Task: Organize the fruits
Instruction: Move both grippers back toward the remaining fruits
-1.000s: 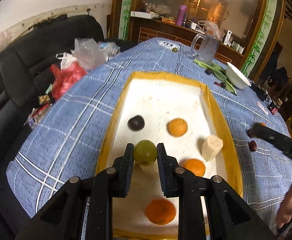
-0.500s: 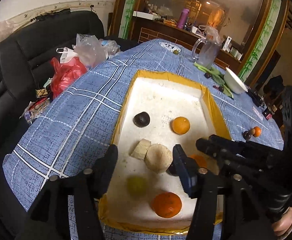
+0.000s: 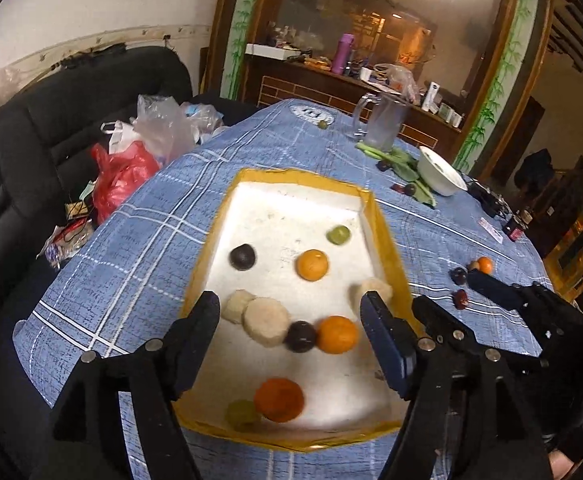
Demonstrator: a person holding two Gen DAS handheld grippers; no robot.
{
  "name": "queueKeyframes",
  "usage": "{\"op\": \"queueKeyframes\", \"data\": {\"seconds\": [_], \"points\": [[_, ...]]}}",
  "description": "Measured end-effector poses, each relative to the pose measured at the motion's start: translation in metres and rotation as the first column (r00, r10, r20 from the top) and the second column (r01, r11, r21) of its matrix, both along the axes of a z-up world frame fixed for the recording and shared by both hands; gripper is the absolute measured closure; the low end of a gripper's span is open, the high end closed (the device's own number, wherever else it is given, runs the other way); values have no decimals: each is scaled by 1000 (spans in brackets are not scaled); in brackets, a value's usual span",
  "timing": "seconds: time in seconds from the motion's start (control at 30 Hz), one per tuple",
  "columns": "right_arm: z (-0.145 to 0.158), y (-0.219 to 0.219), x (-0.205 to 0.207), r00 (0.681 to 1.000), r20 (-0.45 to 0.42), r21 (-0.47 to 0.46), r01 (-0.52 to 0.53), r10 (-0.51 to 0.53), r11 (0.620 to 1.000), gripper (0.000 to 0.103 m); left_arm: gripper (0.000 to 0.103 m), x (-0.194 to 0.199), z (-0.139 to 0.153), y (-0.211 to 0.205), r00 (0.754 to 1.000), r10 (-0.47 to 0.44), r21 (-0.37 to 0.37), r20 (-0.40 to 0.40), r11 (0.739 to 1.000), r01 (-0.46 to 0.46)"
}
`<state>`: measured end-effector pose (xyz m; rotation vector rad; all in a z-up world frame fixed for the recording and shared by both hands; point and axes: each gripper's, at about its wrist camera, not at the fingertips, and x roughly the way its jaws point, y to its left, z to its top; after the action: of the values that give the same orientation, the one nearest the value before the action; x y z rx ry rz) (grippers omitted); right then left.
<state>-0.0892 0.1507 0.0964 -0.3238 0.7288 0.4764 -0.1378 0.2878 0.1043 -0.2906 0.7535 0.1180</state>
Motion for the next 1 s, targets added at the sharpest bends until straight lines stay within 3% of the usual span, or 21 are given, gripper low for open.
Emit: {"op": "queueKeyframes", "data": {"seconds": [0.13, 0.47, 1.0], "points": [[8, -19, -13, 997, 74, -43, 41, -38, 998, 29, 30, -1, 8, -19, 999, -31, 24, 11, 999, 30], [20, -59, -23, 977, 137, -73, 174, -163, 982, 28, 29, -7, 22, -60, 995, -95, 80, 30, 992, 93], [19, -104, -22, 953, 133, -63, 281, -271, 958, 24, 27, 4, 21, -99, 988, -155, 120, 5, 981, 154]]}}
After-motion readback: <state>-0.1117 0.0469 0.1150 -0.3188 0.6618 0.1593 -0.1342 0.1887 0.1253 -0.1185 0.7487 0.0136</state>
